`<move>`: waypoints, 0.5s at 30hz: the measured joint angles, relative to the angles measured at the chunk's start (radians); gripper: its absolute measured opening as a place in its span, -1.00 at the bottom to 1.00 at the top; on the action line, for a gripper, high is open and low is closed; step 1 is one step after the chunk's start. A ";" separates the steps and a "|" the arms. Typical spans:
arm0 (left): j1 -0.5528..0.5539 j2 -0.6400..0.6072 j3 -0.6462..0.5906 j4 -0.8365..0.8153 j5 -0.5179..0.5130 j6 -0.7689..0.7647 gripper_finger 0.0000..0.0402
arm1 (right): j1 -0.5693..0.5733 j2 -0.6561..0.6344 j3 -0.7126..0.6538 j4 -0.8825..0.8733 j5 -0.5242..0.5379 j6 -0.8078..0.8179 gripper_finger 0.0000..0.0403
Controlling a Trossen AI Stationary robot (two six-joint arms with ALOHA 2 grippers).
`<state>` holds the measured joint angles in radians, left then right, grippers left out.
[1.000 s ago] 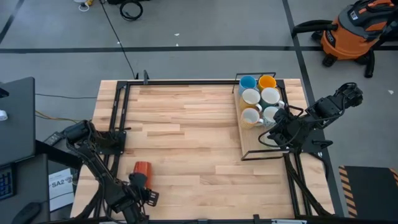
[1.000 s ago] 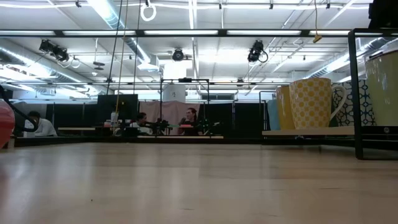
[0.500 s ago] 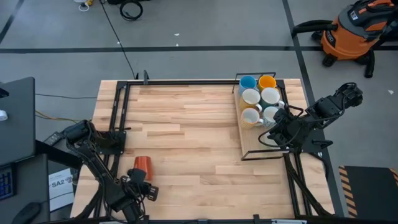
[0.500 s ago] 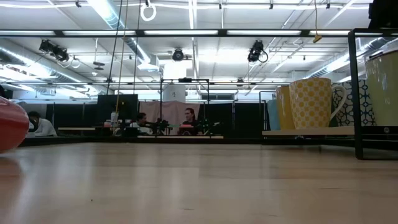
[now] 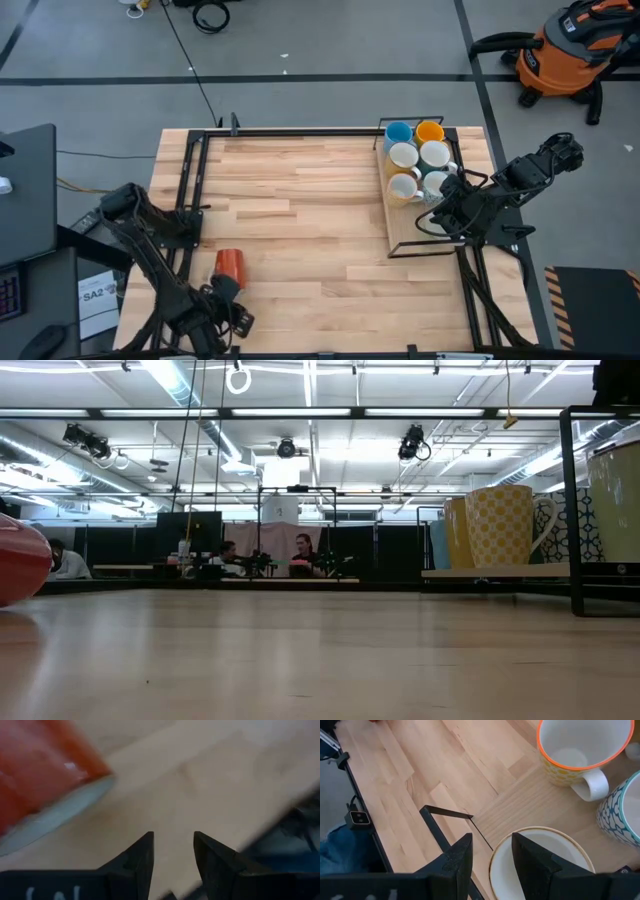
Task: Place coffee mugs
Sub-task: Put the brown mug on the shelf
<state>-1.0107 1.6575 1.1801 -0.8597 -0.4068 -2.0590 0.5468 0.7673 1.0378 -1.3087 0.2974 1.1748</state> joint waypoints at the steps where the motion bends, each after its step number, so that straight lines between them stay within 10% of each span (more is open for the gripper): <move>1: 0.000 -0.018 0.000 0.018 -0.001 0.039 -0.28 | 0.000 0.000 0.000 0.000 0.000 0.000 -0.30; 15: -0.002 -0.180 0.002 -0.039 0.004 0.646 -0.28 | 0.000 0.000 0.000 0.000 -0.001 0.000 -0.30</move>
<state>-1.0122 1.4773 1.1816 -0.8986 -0.4032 -1.4133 0.5468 0.7673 1.0378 -1.3087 0.2966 1.1743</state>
